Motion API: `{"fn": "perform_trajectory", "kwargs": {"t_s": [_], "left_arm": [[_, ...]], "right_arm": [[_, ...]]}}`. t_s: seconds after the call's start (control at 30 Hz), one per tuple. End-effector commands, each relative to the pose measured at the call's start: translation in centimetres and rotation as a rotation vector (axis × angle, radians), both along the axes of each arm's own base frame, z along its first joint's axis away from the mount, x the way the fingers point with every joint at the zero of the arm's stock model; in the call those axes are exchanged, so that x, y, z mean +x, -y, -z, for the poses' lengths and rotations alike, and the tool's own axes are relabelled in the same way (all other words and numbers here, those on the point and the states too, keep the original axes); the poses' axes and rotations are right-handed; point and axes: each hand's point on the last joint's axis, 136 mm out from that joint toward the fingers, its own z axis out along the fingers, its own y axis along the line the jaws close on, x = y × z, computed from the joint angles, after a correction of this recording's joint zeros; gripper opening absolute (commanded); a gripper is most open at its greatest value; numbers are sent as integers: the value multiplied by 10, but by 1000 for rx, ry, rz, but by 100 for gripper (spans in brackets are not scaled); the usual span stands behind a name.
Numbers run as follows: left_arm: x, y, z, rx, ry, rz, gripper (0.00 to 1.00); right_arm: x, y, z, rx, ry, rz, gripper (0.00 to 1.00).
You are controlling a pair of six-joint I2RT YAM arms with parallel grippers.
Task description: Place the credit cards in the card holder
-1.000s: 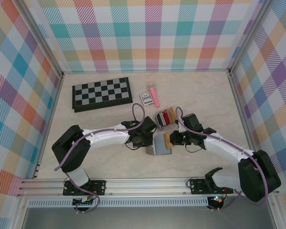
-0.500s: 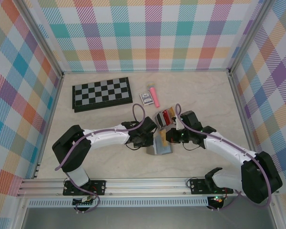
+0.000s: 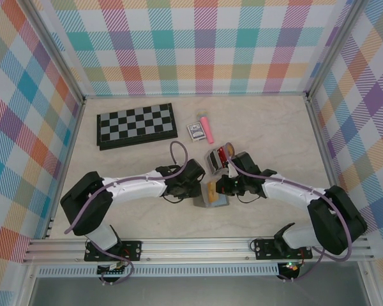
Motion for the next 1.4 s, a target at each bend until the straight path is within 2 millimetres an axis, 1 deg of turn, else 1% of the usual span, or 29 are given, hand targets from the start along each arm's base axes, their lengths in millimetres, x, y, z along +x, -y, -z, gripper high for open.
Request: {"fn": "perform_trajectory", "kwargs": {"t_s": [0.0, 0.07, 0.1, 0.17, 0.2, 0.27, 0.3, 0.4, 0.47, 0.53, 0.57, 0.6, 0.63, 0.7, 0.73, 0.87, 0.93, 1.03, 1.17, 1.37], "left_arm": [[2, -20, -7, 36, 28, -58, 46], [2, -24, -11, 29, 44, -78, 59], [2, -27, -12, 24, 52, -89, 62], [2, -30, -17, 9, 70, -109, 66], [2, -33, -18, 6, 78, -121, 70], [4, -34, -25, -29, 107, -131, 80], [4, -34, -28, -44, 120, -137, 83], [5, -32, -33, -85, 144, -131, 84], [5, -26, -29, -98, 131, -106, 84], [3, -16, -21, -105, 97, -62, 77], [2, -13, -17, -101, 82, -51, 71], [1, -10, -12, -93, 65, -40, 60], [5, -4, -11, -111, 74, -35, 52], [6, -6, -4, -81, 67, -40, 37], [7, -9, 0, -64, 68, -42, 31], [7, -14, 13, -16, 58, -28, 13], [7, -15, 18, 0, 52, -18, 6], [4, -17, 25, 14, 41, -11, 3], [4, -15, 26, 8, 38, -4, 4], [4, -14, 27, 9, 34, -3, 4]], "right_arm": [[-2, -3, 6, 18, -24, 12, 3], [-2, -2, 10, 3, -33, 13, 2], [-3, -3, 10, 3, -34, 11, 3], [-3, -4, 9, -5, -33, 1, 3], [-3, -6, 7, -11, -24, -6, 3], [-3, -6, 8, -32, -22, -9, 3], [-2, -6, 9, -40, -26, -7, 3], [-3, -6, 14, -56, -37, -8, 3], [-2, -5, 17, -63, -42, 1, 3], [-2, -5, 17, -62, -40, 7, 3], [-2, -6, 17, -60, -40, 7, 3], [-1, -6, 15, -57, -37, 8, 3], [-1, -6, 15, -57, -38, 9, 3], [0, -7, 14, -50, -37, 12, 3], [0, -7, 14, -47, -37, 14, 3], [0, -10, 11, -26, -36, 18, 3], [1, -11, 5, -11, -28, 25, 3], [3, -11, -4, 12, -3, 37, 3], [2, -18, -14, 68, 7, 23, 3], [-1, -19, -3, 58, -23, 13, 3]]}}
